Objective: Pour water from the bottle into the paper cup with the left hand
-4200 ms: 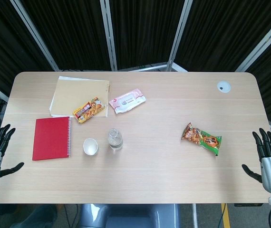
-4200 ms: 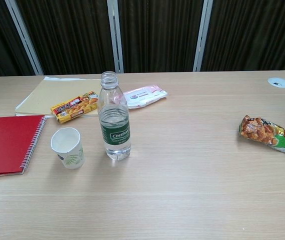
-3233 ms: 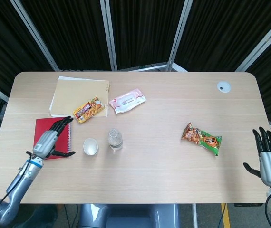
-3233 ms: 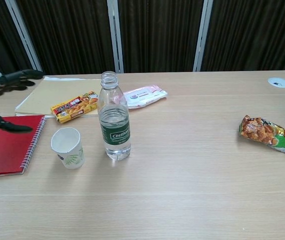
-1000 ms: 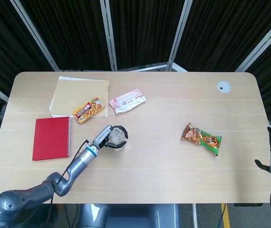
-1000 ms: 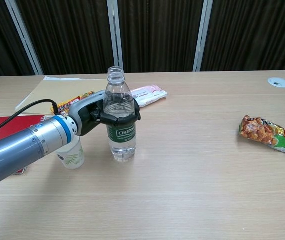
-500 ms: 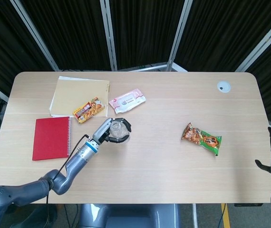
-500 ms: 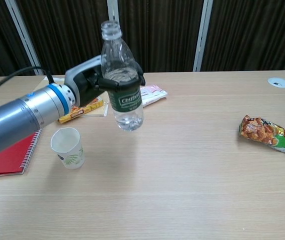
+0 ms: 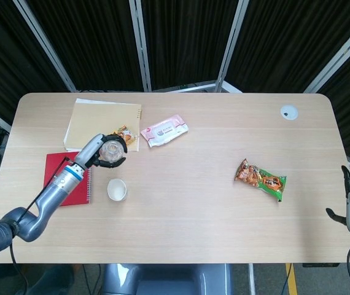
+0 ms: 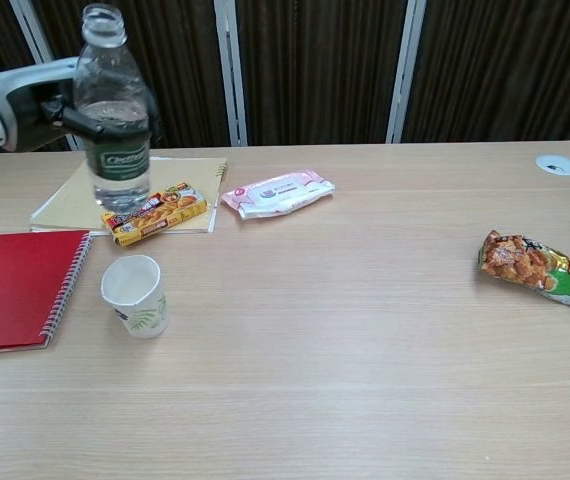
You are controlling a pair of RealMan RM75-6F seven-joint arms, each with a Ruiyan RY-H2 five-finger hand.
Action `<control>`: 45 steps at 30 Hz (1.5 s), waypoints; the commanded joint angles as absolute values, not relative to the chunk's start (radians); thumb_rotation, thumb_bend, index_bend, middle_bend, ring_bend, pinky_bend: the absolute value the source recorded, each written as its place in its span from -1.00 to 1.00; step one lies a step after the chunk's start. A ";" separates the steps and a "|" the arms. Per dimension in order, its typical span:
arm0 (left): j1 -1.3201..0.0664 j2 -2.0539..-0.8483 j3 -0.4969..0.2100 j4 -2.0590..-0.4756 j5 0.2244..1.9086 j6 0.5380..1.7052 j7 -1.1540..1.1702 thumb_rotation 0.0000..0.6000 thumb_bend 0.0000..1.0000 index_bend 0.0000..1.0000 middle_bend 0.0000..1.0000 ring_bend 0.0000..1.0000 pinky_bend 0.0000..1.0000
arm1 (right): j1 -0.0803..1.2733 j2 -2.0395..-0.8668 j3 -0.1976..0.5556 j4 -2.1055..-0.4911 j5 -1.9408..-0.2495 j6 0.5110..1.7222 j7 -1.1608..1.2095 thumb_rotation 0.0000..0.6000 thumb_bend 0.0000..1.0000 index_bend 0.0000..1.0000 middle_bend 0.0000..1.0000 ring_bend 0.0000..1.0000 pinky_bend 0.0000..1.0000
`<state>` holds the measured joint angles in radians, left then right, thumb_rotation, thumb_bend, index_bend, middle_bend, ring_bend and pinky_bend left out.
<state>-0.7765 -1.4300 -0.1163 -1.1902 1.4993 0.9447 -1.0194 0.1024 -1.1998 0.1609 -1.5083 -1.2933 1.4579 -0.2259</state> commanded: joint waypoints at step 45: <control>-0.766 -1.564 0.083 -0.817 1.636 0.898 -0.540 1.00 0.00 0.12 0.02 -0.37 -0.34 | 0.106 -1.191 0.168 -1.523 -1.270 1.451 -0.230 1.00 -1.00 -1.00 -1.00 -1.00 -1.00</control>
<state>-0.7622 -1.5708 0.0891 -0.8037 1.6429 0.8970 -0.5624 0.1066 -1.1913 0.1677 -1.5233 -1.2700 1.4504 -0.2296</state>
